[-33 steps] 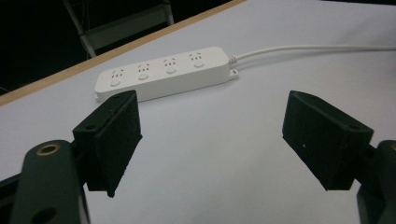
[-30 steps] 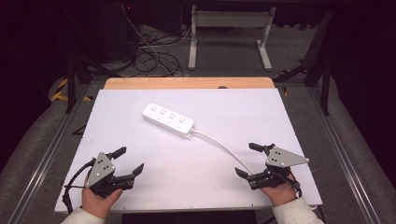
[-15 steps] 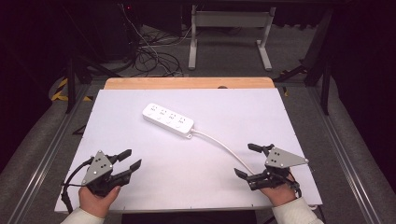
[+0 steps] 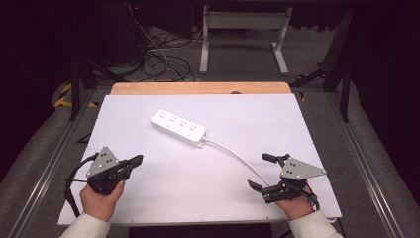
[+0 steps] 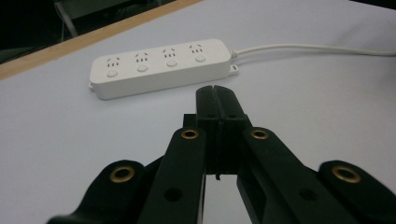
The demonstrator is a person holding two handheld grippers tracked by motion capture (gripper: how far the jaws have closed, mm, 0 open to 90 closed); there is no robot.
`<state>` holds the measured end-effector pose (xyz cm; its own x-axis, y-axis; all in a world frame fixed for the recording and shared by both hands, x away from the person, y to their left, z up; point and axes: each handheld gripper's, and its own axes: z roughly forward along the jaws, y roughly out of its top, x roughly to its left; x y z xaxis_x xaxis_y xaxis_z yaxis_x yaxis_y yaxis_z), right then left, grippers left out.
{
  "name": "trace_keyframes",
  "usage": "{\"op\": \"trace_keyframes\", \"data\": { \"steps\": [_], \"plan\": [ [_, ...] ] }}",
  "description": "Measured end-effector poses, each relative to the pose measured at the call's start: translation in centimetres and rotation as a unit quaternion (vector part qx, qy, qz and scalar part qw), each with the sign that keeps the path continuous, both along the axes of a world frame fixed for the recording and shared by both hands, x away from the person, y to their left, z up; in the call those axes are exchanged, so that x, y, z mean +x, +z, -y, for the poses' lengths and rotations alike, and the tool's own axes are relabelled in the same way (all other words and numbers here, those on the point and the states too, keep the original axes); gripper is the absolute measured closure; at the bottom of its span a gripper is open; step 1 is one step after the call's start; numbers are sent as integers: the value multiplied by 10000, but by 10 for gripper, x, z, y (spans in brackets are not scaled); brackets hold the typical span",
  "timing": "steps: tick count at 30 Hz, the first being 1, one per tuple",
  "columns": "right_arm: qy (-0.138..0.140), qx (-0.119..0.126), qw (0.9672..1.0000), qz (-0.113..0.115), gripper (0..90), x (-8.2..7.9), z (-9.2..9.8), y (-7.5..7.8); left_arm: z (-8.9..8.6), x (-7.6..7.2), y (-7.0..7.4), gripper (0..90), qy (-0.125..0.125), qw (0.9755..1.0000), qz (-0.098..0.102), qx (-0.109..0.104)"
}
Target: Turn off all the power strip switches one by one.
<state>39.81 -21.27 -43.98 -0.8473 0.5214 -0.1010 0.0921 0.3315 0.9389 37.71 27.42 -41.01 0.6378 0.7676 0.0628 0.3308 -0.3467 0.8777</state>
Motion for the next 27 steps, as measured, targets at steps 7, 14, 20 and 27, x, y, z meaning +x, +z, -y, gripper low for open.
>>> {"op": "trace_keyframes", "data": {
  "steps": [7,14,20,27],
  "plan": [
    [10,15,10000,14,75,-1,0,0,-2,24,11,900,-291,9989,-336,-178],
    [43,29,10000,33,75,-1,0,1,5,36,12,900,75,9999,-95,51],
    [54,33,10000,27,74,-1,0,0,12,58,12,900,184,9997,-92,99],
    [76,71,9999,39,74,-1,1,0,18,89,6,900,213,9997,-89,-69]
  ]
}}
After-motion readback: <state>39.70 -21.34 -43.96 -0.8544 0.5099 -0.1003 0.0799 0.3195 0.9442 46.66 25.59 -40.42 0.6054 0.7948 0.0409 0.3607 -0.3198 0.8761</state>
